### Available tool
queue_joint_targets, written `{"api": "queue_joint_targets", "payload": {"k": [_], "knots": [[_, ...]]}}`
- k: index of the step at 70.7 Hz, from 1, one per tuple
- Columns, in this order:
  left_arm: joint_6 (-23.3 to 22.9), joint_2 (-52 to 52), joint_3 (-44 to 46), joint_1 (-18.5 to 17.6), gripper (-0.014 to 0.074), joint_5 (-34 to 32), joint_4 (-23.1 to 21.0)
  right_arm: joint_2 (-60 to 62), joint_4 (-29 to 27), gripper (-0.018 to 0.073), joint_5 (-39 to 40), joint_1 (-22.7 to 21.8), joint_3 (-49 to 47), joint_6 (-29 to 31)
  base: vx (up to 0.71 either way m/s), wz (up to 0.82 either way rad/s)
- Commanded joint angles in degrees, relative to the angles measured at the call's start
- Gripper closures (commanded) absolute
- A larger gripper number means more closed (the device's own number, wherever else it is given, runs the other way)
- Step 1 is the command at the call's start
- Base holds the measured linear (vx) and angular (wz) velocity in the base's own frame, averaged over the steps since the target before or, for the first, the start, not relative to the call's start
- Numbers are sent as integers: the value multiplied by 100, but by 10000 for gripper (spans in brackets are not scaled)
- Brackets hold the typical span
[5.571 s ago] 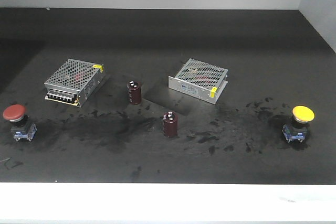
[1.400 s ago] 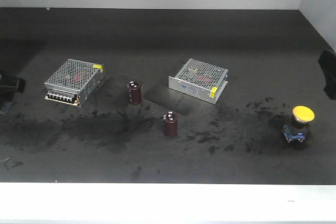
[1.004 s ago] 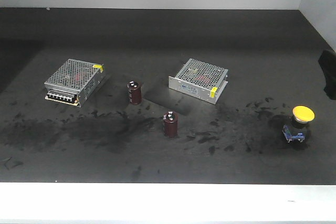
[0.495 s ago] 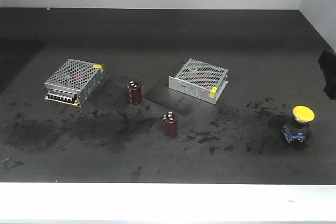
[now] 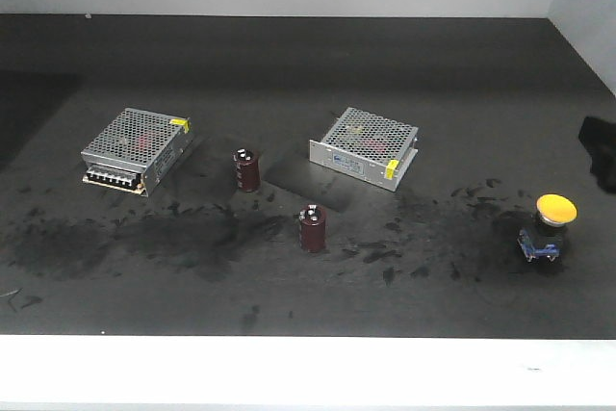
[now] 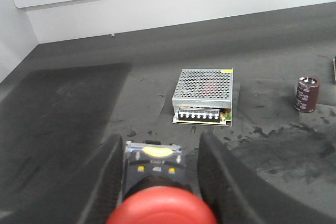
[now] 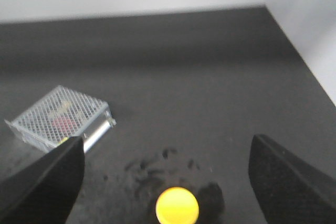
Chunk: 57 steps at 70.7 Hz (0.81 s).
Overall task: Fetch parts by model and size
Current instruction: 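Lower the right gripper onto the yellow-capped button and close it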
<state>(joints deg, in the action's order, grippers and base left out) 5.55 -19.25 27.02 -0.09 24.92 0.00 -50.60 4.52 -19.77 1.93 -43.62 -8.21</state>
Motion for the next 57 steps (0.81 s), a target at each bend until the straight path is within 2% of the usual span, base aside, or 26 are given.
{"api": "queue_joint_targets", "payload": {"k": [1,11,24,41,57], "knots": [[-9,-51,150,-54,601,-611,0,-314,53,-34,-575,-38,-796,47,0,0],[-9,-51,150,-54,601,-639,0,-1016,53,-34,-1987,-38,-1835,140,0,0],[-9,-51,145,-54,601,-638,0,-1970,80,-34,-3092,-38,-2682,396,0,0],[-9,-51,146,-54,601,-614,0,-2974,79,-34,-3993,-38,-3196,614,0,0],[-9,-51,146,-54,601,-609,0,-3711,73,-34,-4227,-38,-3208,756,0,0]]}}
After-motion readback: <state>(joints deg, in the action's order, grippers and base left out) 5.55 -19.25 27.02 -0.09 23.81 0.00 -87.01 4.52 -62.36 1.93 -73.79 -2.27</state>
